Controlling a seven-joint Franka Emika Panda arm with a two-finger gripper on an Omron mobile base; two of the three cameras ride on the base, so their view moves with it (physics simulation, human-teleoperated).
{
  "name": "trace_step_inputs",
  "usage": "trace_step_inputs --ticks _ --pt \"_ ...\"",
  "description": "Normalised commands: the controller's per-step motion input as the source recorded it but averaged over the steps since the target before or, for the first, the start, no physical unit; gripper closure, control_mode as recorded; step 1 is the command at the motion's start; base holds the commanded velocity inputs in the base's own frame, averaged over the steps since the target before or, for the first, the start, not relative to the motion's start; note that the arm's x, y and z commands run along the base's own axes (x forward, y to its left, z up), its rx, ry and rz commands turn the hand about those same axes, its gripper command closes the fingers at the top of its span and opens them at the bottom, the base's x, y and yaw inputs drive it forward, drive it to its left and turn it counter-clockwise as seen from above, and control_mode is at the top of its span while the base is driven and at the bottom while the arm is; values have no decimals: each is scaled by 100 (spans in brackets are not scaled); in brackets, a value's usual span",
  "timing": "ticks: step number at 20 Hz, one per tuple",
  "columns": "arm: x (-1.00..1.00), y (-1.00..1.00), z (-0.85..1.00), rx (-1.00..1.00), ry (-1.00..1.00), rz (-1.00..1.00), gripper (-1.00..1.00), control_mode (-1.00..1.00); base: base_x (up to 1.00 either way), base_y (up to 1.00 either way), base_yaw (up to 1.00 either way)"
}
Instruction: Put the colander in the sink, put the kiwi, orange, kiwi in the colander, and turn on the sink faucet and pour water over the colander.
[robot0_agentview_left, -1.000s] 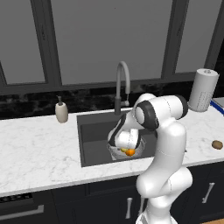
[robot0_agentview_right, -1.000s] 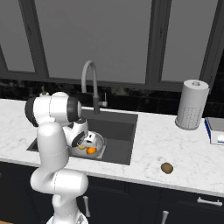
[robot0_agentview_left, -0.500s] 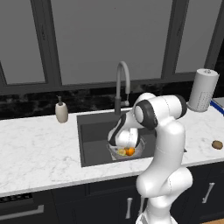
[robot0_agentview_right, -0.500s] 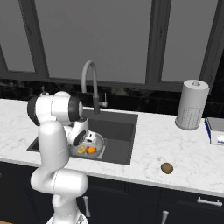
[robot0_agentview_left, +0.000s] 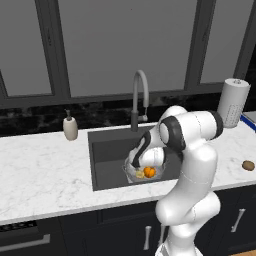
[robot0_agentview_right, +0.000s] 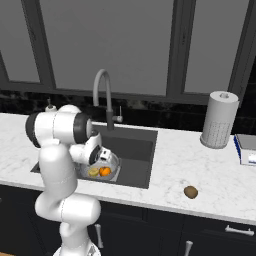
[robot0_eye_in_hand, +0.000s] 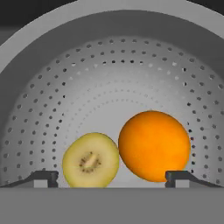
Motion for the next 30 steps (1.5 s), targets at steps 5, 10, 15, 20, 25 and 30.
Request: trace_step_inputs --ticks 5,10,15,20,25,30 --pt "-28 -42 56 -3 0 -1 -100 -100 0 0 0" --pt "-36 -42 65 0 0 -1 -100 -100 0 0 0" --pt "-52 -49 47 0 2 -2 -100 -100 0 0 0" --pt "-36 -54 53 0 16 -5 -100 -100 0 0 0" --pt "-36 -65 44 0 21 -1 -100 -100 0 0 0" --pt "-45 -71 26 0 11 0 -100 -100 0 0 0"
